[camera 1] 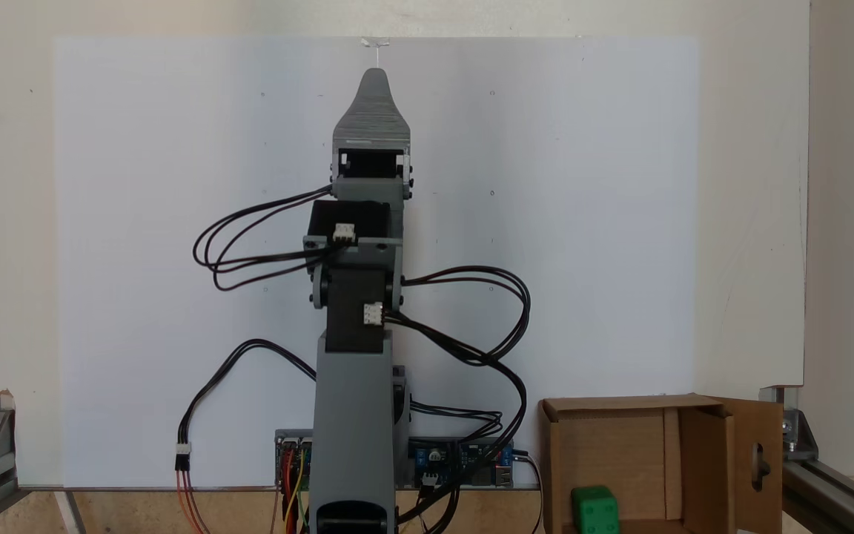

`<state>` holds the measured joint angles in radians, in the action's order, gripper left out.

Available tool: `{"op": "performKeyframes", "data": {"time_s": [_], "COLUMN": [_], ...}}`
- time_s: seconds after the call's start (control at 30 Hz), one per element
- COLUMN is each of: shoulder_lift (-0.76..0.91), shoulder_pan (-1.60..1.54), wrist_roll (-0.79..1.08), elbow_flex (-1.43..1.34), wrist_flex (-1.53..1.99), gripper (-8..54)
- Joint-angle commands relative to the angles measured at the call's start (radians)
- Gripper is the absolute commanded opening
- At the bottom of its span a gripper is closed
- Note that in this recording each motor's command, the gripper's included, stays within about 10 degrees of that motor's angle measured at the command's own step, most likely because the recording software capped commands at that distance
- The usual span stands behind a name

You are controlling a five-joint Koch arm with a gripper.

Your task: Grasp a green dice and put it in the bin.

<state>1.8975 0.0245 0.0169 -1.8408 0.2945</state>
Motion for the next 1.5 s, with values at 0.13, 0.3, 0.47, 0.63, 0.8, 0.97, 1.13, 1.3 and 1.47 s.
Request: {"op": "performKeyframes", "data": {"time_s": [0.13,0.3,0.47,0.63,0.8,0.97,1.13,1.3,1.47], "shoulder_lift": [0.19,0.278,0.357,0.416,0.471,0.471,0.469,0.469,0.469], "shoulder_pan": [-0.005,0.0,-0.014,-0.018,-0.026,-0.026,-0.028,-0.034,-0.032], "wrist_roll": [-0.064,-0.06,-0.06,-0.058,-0.058,-0.058,-0.058,-0.058,-0.055], "elbow_flex": [-0.213,-0.465,-0.63,-0.759,-0.848,-0.92,-1.008,-1.101,-1.16], "wrist_flex": [-0.329,-0.549,-0.759,-0.954,-1.029,-1.19,-1.341,-1.451,-1.489], "gripper": [44.3,44.4,44.6,44.3,44.3,44.3,44.2,44.1,44.0]}}
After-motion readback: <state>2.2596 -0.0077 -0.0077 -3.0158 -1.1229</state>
